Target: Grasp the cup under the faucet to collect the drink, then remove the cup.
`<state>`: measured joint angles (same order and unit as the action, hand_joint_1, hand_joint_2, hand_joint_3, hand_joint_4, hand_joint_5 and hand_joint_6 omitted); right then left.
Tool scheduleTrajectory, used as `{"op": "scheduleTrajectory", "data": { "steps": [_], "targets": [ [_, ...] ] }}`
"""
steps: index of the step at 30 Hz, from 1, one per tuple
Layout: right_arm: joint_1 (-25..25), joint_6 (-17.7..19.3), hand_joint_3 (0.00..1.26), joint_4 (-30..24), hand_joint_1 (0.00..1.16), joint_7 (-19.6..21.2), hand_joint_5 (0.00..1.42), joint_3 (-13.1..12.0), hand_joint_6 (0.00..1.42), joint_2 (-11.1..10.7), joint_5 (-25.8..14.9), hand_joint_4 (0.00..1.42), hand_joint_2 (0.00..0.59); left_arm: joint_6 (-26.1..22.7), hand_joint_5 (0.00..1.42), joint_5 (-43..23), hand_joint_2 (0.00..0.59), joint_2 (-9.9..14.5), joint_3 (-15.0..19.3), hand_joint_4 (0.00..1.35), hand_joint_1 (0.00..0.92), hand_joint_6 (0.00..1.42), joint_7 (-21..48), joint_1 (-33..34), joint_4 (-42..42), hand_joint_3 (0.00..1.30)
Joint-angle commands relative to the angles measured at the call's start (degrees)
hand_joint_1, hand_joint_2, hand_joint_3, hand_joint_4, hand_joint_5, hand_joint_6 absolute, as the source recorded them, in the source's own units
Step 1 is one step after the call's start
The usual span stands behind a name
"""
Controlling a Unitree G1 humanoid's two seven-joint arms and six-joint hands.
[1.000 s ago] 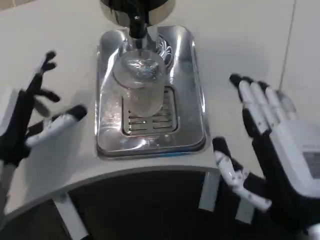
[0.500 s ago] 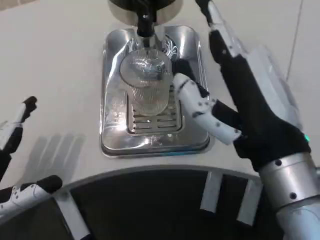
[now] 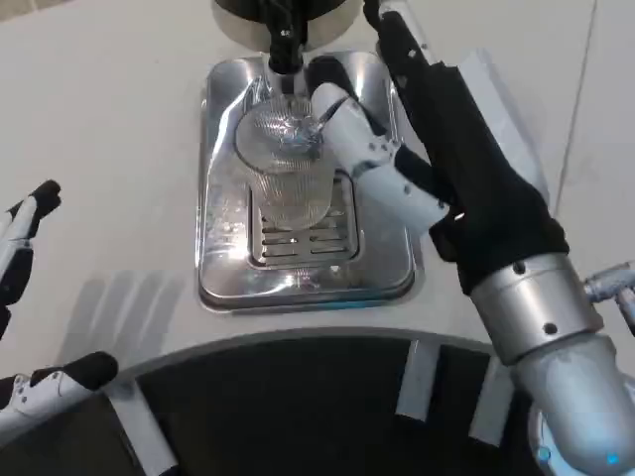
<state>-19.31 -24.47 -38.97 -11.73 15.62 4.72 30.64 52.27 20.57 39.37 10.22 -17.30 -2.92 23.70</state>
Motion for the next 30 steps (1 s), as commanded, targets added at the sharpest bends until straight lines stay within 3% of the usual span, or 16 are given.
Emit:
{"op": "scheduleTrajectory", "data": {
  "steps": [1,8,16,30],
  "targets": [
    [-2.3,2.2,0.0,2.4,0.32,1.3,0.0,-1.2,0.0,0.0,-3.7,0.0,0.549,-0.4,0.0,0.0,0.01,-0.9,1.2,0.0,0.0,0.01,0.9,-1.6,-1.0,0.0],
    [-6.6,3.6,0.0,8.4,0.33,2.6,0.0,-1.5,0.0,0.7,-8.8,0.0,0.544,-1.5,0.0,0.6,0.01,-1.9,1.4,0.0,0.0,0.01,1.6,-1.8,-3.1,0.0],
    [-10.8,3.2,0.0,11.8,0.33,2.0,0.0,-0.6,0.0,-0.7,-10.3,0.0,0.54,-2.3,0.0,0.8,0.009,-2.8,1.5,0.0,0.0,0.01,1.9,-1.6,-3.1,0.0],
    [-18.2,5.9,0.0,21.4,0.31,3.7,0.0,0.1,0.0,0.7,-13.5,0.0,0.54,-1.7,0.01,0.7,0.008,-2.5,1.5,0.0,0.0,0.01,1.6,-1.0,-0.4,0.0]
  ]
}}
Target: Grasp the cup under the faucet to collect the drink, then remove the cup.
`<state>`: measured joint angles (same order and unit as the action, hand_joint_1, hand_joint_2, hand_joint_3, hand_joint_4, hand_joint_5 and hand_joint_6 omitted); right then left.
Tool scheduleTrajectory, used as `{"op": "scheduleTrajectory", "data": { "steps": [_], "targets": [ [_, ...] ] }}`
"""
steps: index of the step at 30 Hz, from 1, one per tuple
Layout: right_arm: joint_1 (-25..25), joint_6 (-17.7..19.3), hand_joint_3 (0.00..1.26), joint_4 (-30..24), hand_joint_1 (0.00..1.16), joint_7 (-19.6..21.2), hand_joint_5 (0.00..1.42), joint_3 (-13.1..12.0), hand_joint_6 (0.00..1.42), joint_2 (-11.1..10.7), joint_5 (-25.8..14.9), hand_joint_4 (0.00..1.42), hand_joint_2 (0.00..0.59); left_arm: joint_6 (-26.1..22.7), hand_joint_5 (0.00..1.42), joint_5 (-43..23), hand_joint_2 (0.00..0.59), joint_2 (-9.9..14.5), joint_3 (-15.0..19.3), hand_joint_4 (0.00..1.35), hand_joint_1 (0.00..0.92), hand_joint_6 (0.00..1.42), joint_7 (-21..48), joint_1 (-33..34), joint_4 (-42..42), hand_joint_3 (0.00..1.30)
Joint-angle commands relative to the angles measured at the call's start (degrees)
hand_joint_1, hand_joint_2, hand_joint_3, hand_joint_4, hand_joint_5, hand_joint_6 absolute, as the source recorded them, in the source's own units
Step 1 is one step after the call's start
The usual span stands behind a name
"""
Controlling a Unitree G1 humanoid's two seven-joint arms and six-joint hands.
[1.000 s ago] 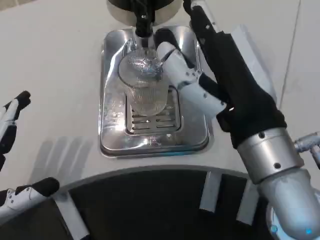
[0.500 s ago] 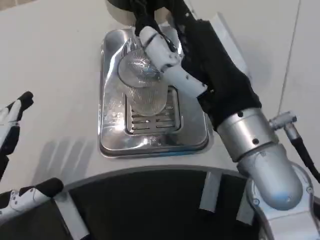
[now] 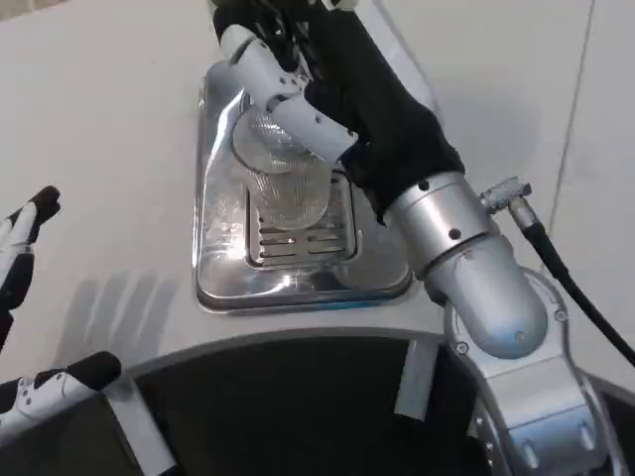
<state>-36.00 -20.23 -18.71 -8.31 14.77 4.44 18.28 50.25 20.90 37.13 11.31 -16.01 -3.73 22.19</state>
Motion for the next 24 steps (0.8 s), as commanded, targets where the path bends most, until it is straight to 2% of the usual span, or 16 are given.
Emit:
{"op": "scheduleTrajectory", "data": {
  "steps": [1,8,14,21,24],
  "targets": [
    [-1.9,1.9,0.0,1.5,0.31,0.3,0.0,1.1,0.0,1.2,-1.4,0.0,0.539,0.4,0.01,0.5,0.008,-0.2,0.4,0.0,0.0,0.01,0.3,-0.1,1.3,0.0],
    [-3.4,2.3,0.0,1.0,0.3,0.5,0.0,2.8,0.0,1.8,-1.7,0.0,0.538,0.7,0.01,0.5,0.007,-0.2,0.2,0.0,0.0,0.01,0.4,0.4,1.9,0.0],
    [-1.9,0.5,0.0,-1.5,0.3,1.2,0.0,4.5,0.0,2.3,-1.2,0.0,0.537,0.9,0.02,0.4,0.009,-0.1,0.2,0.0,0.0,0.02,0.4,1.0,2.7,0.0],
    [-1.2,-2.2,0.0,-3.9,0.3,1.4,0.0,4.8,0.0,1.7,-1.4,0.0,0.537,1.1,0.02,0.2,0.01,-0.1,0.0,0.0,0.0,0.02,0.7,0.8,3.1,0.0],
    [-0.4,-3.1,0.0,-4.8,0.29,1.5,0.0,5.7,0.0,1.6,-1.0,0.0,0.536,0.9,0.03,0.3,0.012,-0.2,0.0,0.0,0.0,0.02,0.8,0.7,2.8,0.0]
  ]
}}
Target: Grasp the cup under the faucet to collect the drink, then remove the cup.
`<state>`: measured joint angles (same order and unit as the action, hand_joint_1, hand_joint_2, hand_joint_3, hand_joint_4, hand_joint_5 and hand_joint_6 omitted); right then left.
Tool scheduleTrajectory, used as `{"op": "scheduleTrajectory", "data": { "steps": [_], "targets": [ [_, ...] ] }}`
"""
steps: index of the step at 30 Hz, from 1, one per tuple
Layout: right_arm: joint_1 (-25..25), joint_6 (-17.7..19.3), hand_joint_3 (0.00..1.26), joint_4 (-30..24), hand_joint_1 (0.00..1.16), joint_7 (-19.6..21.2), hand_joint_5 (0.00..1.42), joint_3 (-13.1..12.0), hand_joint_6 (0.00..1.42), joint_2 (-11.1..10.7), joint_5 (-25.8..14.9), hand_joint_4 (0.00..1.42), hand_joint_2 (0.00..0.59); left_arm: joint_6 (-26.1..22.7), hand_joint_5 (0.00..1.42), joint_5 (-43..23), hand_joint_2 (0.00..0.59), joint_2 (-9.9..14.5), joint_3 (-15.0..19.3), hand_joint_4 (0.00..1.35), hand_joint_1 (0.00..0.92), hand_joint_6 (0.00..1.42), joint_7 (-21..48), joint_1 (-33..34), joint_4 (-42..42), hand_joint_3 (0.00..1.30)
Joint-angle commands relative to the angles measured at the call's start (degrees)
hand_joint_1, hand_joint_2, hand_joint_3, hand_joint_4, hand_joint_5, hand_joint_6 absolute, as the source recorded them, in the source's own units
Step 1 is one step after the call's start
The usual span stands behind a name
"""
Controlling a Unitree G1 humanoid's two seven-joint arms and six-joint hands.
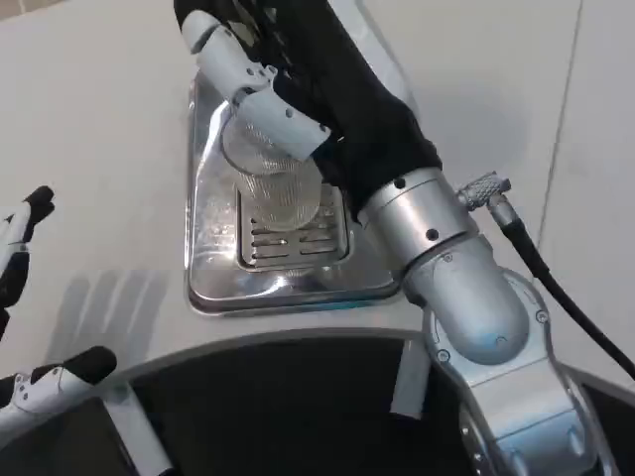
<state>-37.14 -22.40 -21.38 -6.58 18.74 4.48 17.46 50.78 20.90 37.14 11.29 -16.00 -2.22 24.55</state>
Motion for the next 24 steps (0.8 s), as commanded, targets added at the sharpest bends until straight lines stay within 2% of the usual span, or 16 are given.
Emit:
{"op": "scheduleTrajectory", "data": {
  "steps": [1,4,13,23,24],
  "targets": [
    [1.0,-1.2,0.0,-2.3,0.29,-0.2,0.0,1.9,0.0,1.6,-0.2,0.0,0.535,0.2,0.03,0.3,0.013,-0.3,0.0,0.0,0.0,0.02,0.7,-0.9,0.3,0.0],
    [1.3,-2.2,0.0,-2.3,0.29,-0.6,0.0,2.1,0.0,1.8,-1.1,0.0,0.535,-0.2,0.04,0.3,0.016,-0.5,-0.1,0.0,0.0,0.03,0.8,-1.0,0.0,0.0],
    [1.3,-4.4,0.0,-3.4,0.28,-2.5,0.0,4.7,0.0,1.0,-1.4,0.0,0.532,-0.9,0.04,1.2,0.016,-1.6,-0.4,0.0,0.0,0.04,0.7,-1.1,-1.3,0.0],
    [-0.4,-7.0,0.0,-3.5,0.19,-4.3,0.0,5.7,0.0,-1.1,-0.5,0.0,0.519,-2.2,0.04,2.3,0.016,-2.3,-1.1,0.0,0.0,0.04,1.2,-0.4,-2.0,0.0],
    [-0.7,-7.1,0.0,-3.5,0.19,-4.5,0.0,5.9,0.0,-1.4,-0.2,0.0,0.52,-2.6,0.01,2.6,0.016,-2.3,-1.3,0.0,0.0,0.02,1.4,-0.3,-2.1,0.0]
  ]
}}
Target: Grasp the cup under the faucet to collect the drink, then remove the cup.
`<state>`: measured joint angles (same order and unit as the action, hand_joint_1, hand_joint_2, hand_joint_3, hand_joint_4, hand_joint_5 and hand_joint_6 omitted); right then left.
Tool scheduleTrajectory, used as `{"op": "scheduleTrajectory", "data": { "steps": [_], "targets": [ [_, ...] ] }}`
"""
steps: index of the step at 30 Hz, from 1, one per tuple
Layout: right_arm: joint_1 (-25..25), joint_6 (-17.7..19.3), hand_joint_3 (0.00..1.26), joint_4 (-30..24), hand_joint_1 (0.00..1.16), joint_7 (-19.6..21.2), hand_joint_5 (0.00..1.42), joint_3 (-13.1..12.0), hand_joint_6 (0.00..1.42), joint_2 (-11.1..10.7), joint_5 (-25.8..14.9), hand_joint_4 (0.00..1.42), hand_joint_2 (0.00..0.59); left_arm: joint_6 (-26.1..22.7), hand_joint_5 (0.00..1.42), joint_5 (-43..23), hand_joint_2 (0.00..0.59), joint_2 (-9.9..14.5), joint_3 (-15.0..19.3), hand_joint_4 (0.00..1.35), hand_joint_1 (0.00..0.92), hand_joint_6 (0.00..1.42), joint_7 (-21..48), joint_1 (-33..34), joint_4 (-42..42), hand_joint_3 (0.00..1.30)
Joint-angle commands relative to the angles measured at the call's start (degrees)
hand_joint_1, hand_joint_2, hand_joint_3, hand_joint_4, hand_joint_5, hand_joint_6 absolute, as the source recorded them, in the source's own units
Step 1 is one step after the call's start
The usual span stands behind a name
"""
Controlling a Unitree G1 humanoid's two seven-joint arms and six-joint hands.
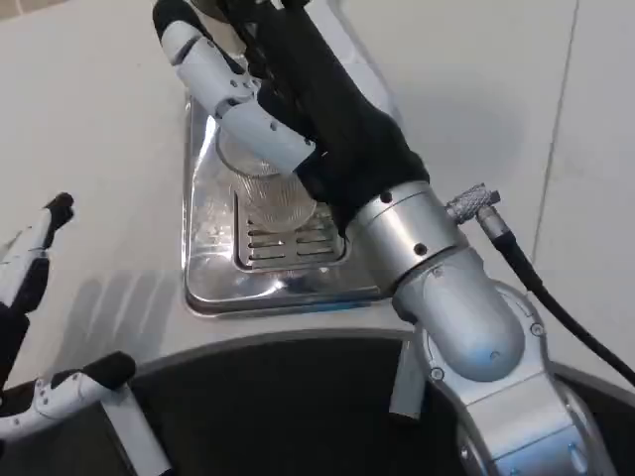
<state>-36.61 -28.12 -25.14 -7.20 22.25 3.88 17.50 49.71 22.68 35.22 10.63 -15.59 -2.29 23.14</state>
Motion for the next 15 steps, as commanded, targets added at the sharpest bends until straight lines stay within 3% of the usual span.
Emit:
{"op": "scheduleTrajectory", "data": {
  "steps": [1,6,9,11,15],
  "targets": [
    [-1.7,-1.7,0.0,0.3,0.18,-4.2,0.0,2.7,0.0,-1.2,0.4,0.0,0.52,-1.8,0.0,0.9,0.016,-0.3,-0.8,0.0,0.0,0.0,1.1,-0.2,-0.8,0.0],
    [-4.8,-5.7,0.0,-0.2,0.11,-6.7,0.0,5.1,0.0,-3.7,5.5,0.0,0.498,-5.3,0.0,3.1,0.019,-0.2,-2.2,0.0,0.0,0.0,1.4,1.7,-1.2,0.0],
    [-8.1,-7.5,0.0,-0.5,0.02,-9.6,0.0,8.1,0.0,-6.3,11.0,0.0,0.483,-7.2,0.0,6.0,0.068,-0.8,-3.3,0.0,0.161,0.0,-0.8,3.8,-0.1,0.0],
    [-10.2,-8.2,0.0,-0.8,0.01,-11.5,0.0,10.3,0.0,-7.9,15.3,0.0,0.48,-8.3,0.0,7.2,0.067,-1.3,-3.9,0.0,0.171,0.0,-2.0,5.2,1.1,0.0],
    [-11.1,-9.8,0.0,-0.8,0.01,-14.1,0.0,11.3,0.0,-7.8,18.9,0.0,0.488,-9.4,0.0,8.4,0.045,-1.7,-4.9,0.0,0.128,0.0,-3.9,7.5,2.9,0.0]
  ]
}}
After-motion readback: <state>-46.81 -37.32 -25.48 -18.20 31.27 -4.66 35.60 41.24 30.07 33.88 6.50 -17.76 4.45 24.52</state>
